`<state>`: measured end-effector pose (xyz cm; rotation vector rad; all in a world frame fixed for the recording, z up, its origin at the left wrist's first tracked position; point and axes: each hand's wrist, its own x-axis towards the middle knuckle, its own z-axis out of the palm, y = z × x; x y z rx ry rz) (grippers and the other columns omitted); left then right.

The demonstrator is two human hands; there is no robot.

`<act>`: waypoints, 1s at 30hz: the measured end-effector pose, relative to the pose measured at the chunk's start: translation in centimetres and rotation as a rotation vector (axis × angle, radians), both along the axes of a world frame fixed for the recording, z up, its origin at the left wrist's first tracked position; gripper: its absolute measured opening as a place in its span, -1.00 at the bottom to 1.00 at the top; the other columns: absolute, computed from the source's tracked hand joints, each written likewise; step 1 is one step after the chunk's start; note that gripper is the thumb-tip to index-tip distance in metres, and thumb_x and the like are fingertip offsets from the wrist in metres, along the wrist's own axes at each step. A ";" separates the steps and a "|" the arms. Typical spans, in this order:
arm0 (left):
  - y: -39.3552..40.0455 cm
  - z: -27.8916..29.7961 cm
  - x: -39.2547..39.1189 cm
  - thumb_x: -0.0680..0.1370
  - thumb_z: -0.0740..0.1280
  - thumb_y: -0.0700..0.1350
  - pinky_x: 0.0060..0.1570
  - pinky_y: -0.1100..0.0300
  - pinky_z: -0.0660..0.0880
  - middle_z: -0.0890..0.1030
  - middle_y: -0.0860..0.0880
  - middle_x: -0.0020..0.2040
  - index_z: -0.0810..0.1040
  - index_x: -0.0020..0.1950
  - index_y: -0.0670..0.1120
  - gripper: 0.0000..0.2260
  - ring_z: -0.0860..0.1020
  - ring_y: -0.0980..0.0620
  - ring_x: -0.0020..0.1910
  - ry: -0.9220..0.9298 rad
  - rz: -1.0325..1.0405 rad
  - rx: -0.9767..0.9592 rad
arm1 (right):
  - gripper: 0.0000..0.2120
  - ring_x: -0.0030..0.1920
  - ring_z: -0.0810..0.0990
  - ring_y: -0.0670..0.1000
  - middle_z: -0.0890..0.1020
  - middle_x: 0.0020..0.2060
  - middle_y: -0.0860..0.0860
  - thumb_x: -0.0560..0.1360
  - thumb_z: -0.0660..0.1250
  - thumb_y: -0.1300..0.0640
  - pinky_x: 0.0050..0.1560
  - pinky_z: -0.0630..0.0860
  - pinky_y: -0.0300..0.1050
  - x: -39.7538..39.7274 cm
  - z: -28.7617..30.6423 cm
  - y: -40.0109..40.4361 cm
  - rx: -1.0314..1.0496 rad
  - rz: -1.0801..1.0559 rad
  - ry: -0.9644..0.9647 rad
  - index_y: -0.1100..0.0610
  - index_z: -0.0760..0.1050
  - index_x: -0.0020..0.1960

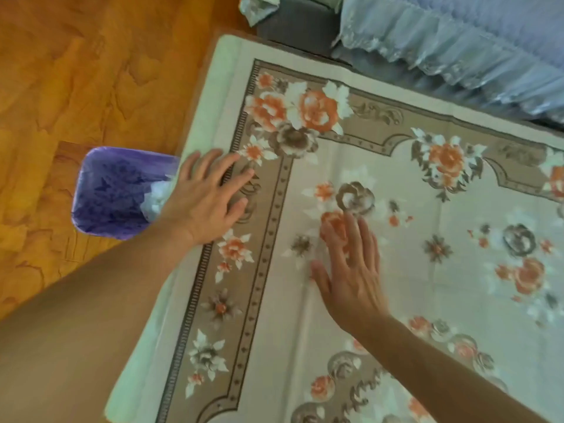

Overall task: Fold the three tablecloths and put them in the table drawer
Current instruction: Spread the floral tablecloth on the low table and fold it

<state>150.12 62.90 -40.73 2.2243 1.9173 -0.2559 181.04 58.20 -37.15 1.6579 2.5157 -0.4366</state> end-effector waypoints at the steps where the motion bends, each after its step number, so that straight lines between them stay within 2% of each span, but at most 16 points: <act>1: 0.1 0.1 0.2 0.62 -0.02 0.20 0.56 -0.24 0.03 0.16 -0.10 0.60 0.27 0.59 0.08 -0.44 0.12 -0.21 0.58 0.006 0.007 -0.003 | -0.35 0.61 -0.20 0.21 -0.10 0.63 0.16 0.67 0.02 -0.19 0.57 -0.02 0.29 2.5 -0.1 -1.7 -0.010 -0.003 -0.041 0.10 0.01 0.65; 5: -1.6 2.2 4.0 0.67 0.05 0.12 0.56 -0.24 0.00 0.15 -0.13 0.63 0.27 0.59 0.01 -0.51 0.10 -0.24 0.59 0.029 0.154 0.080 | -0.34 0.61 -0.18 0.24 -0.09 0.63 0.18 0.67 0.00 -0.20 0.57 -0.06 0.29 6.6 -0.8 -5.6 -0.042 0.093 -0.129 0.09 -0.03 0.65; 7: -6.1 4.2 7.6 0.68 0.13 0.07 0.53 -0.21 0.13 0.22 -0.17 0.58 0.32 0.55 -0.02 -0.56 0.19 -0.26 0.54 -0.116 0.309 0.163 | -0.35 0.62 -0.18 0.21 -0.07 0.63 0.15 0.68 -0.06 -0.23 0.57 -0.03 0.27 6.7 -1.7 -6.3 -0.055 0.117 -0.138 0.08 -0.03 0.65; 9: -13.7 6.3 11.8 0.65 0.24 -0.05 0.40 -0.07 0.34 0.39 -0.12 0.44 0.40 0.47 -0.03 -0.63 0.33 -0.14 0.42 -0.397 0.482 0.198 | -0.34 0.62 -0.20 0.18 -0.09 0.63 0.12 0.67 -0.12 -0.26 0.58 -0.05 0.24 7.0 -2.5 -6.6 -0.040 0.115 -0.156 0.06 -0.06 0.65; 11: -23.3 8.5 16.0 0.62 0.31 -0.13 0.16 0.29 0.44 0.48 0.06 0.24 0.48 0.29 0.02 -0.75 0.44 0.09 0.23 -0.601 0.720 0.135 | -0.34 0.62 -0.21 0.17 -0.11 0.64 0.10 0.67 -0.16 -0.27 0.59 -0.10 0.22 7.4 -2.8 -7.1 -0.034 0.113 -0.139 0.05 -0.09 0.65; 12: -27.4 9.3 17.9 0.61 0.33 -0.16 0.01 0.40 0.45 0.49 0.13 0.13 0.49 0.19 0.05 -0.82 0.49 0.14 0.11 -0.670 0.869 0.079 | -0.34 0.62 -0.21 0.17 -0.12 0.63 0.10 0.67 -0.17 -0.27 0.59 -0.12 0.21 7.4 -2.7 -6.6 -0.041 0.107 -0.130 0.05 -0.10 0.65; 14: -34.9 9.5 21.1 0.61 0.36 -0.17 -0.15 0.38 0.46 0.54 0.14 0.01 0.48 0.07 0.08 -0.84 0.57 0.10 -0.02 -0.803 1.170 -0.051 | -0.34 0.61 -0.25 0.16 -0.15 0.63 0.09 0.67 -0.19 -0.27 0.59 -0.17 0.21 7.3 -2.6 -6.4 -0.046 0.103 -0.091 0.04 -0.15 0.65; 16: -39.2 7.9 22.2 0.63 0.37 -0.13 -0.01 0.21 0.52 0.59 0.05 0.10 0.48 0.15 0.07 -0.84 0.60 0.05 0.07 -0.987 1.539 -0.229 | -0.36 0.62 -0.20 0.17 -0.12 0.63 0.10 0.68 -0.15 -0.25 0.59 -0.16 0.18 7.1 -1.6 -7.6 -0.064 0.020 -0.026 0.04 -0.12 0.65; 18: -41.0 6.7 22.0 0.65 0.33 -0.10 0.18 0.00 0.52 0.59 -0.04 0.20 0.46 0.29 0.02 -0.78 0.59 -0.03 0.18 -1.350 1.858 -0.348 | -0.47 0.56 0.10 0.18 0.16 0.56 0.16 0.68 0.04 -0.11 0.56 0.08 0.10 7.3 0.6 -12.0 -0.041 -0.129 0.203 0.11 0.16 0.58; 20: -41.2 6.6 21.2 0.65 0.29 -0.06 0.30 -0.07 0.46 0.61 -0.10 0.21 0.50 0.24 -0.03 -0.83 0.58 -0.10 0.21 -1.664 1.976 -0.304 | -0.74 0.22 0.44 0.05 0.46 0.24 0.05 0.65 0.19 0.05 0.21 0.40 -0.05 8.8 3.4 -19.1 -0.064 -0.324 0.494 0.11 0.45 0.29; 21: -40.8 6.8 20.8 0.66 0.28 -0.05 0.32 -0.06 0.45 0.63 -0.12 0.21 0.53 0.22 -0.04 -0.83 0.59 -0.11 0.23 -1.737 1.986 -0.239 | -0.88 0.03 0.48 -0.02 0.50 0.04 -0.04 0.64 0.21 0.08 0.00 0.42 -0.10 10.1 4.4 -23.2 -0.161 -0.487 0.560 0.06 0.49 0.11; 23: -39.3 6.9 20.0 0.67 0.28 -0.06 0.30 -0.04 0.49 0.65 -0.15 0.23 0.57 0.24 -0.07 -0.81 0.60 -0.10 0.25 -1.786 1.996 -0.119 | -0.86 -0.17 0.52 0.01 0.52 -0.21 -0.05 0.63 0.24 0.04 -0.17 0.44 -0.06 12.7 5.2 -29.7 -0.435 -0.913 0.601 0.05 0.46 -0.09; 25: -38.2 6.5 19.4 0.66 0.31 -0.05 0.28 -0.04 0.50 0.64 -0.11 0.20 0.59 0.21 -0.05 -0.83 0.60 -0.06 0.21 -1.738 2.006 -0.081 | -0.82 -0.11 0.62 0.08 0.61 -0.15 0.03 0.61 0.31 -0.01 -0.01 0.60 0.09 15.6 3.5 -33.2 -0.602 -1.335 0.670 0.11 0.49 0.01; 27: -38.1 6.0 19.0 0.61 0.36 -0.04 0.20 -0.03 0.49 0.59 -0.05 0.12 0.60 0.12 -0.02 -0.88 0.55 -0.02 0.07 -1.739 1.994 -0.118 | -0.65 0.14 0.60 0.13 0.57 0.15 0.08 0.60 0.35 -0.03 0.26 0.54 0.18 17.6 1.5 -33.8 -0.791 -1.703 0.951 0.12 0.44 0.29; 28: -38.4 5.7 18.8 0.58 0.35 -0.08 0.17 -0.03 0.47 0.57 -0.06 0.10 0.60 0.06 -0.03 -0.90 0.54 -0.03 0.03 -1.798 1.985 -0.116 | -0.55 0.27 0.53 0.16 0.48 0.26 0.08 0.60 0.35 -0.02 0.36 0.46 0.20 18.3 0.7 -33.8 -0.843 -1.808 1.164 0.05 0.37 0.43; 30: -39.4 5.1 18.3 0.55 0.27 -0.18 0.23 -0.08 0.44 0.59 -0.14 0.15 0.58 0.07 -0.07 -0.85 0.57 -0.10 0.12 -1.932 1.972 -0.047 | -0.48 0.40 0.40 0.21 0.40 0.38 0.07 0.57 0.38 -0.04 0.47 0.32 0.22 18.9 -0.4 -33.6 -0.833 -1.874 1.453 -0.03 0.33 0.47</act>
